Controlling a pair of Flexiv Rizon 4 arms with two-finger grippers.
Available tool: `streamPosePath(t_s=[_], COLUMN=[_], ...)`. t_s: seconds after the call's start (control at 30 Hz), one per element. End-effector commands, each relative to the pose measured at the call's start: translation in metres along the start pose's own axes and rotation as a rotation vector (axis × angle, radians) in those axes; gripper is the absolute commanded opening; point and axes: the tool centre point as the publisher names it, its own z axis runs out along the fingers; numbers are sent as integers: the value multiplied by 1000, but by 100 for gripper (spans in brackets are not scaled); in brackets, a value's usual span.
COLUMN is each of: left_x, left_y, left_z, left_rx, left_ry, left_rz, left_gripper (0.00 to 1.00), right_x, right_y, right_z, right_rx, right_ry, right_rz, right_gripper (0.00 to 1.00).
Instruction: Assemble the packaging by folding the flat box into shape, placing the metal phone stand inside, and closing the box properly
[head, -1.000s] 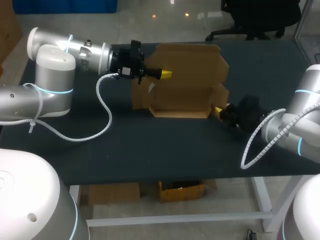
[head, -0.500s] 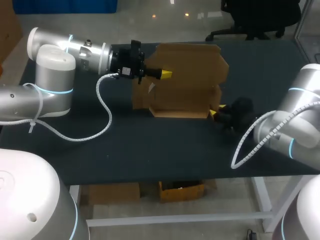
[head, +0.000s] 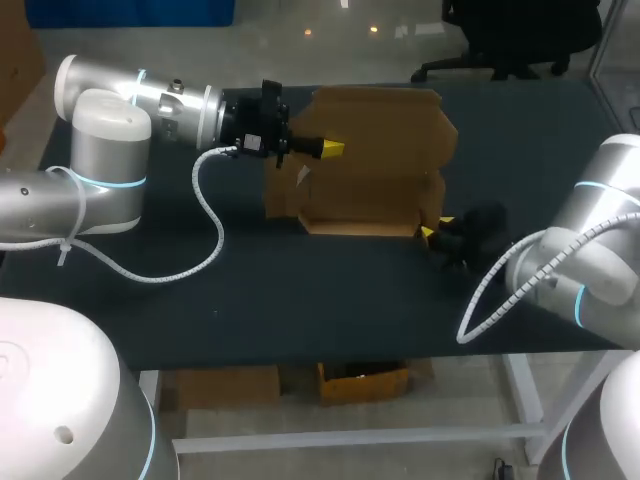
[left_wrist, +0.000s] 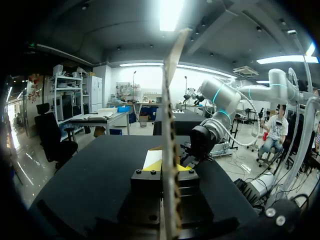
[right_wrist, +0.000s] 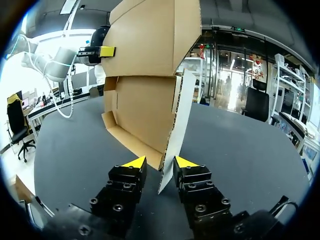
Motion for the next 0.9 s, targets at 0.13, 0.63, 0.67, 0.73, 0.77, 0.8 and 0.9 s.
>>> streamPosePath(t_s=[0.13,0.63,0.67,0.73,0.77,0.8,0.9], left_x=[0,0,0,0,0,0,0], left_y=[3,3,3,3,3,3,3], left_z=[2,2,2,2,2,2,2], left_rx=[0,0,0,0,0,0,0], left_ry=[0,0,0,0,0,0,0], left_rz=[0,0,0,0,0,0,0], left_gripper=[0,0,0,0,0,0,0], right_x=[0,-16,-16,-19,-20,-20,-22], right_y=[-10,-9,-8,-7,-6,-6,-4], right_z=[-24,-50,-51,-54,-55,-56,-58], right_rx=[-25,-35,-37,-48,-48,-47,-41], right_ry=[-96,-110,-107,-87,-84,-80,-44], right_rz=[16,26,24,30,29,27,18], right_gripper=[33,35,35,35,34,34,33])
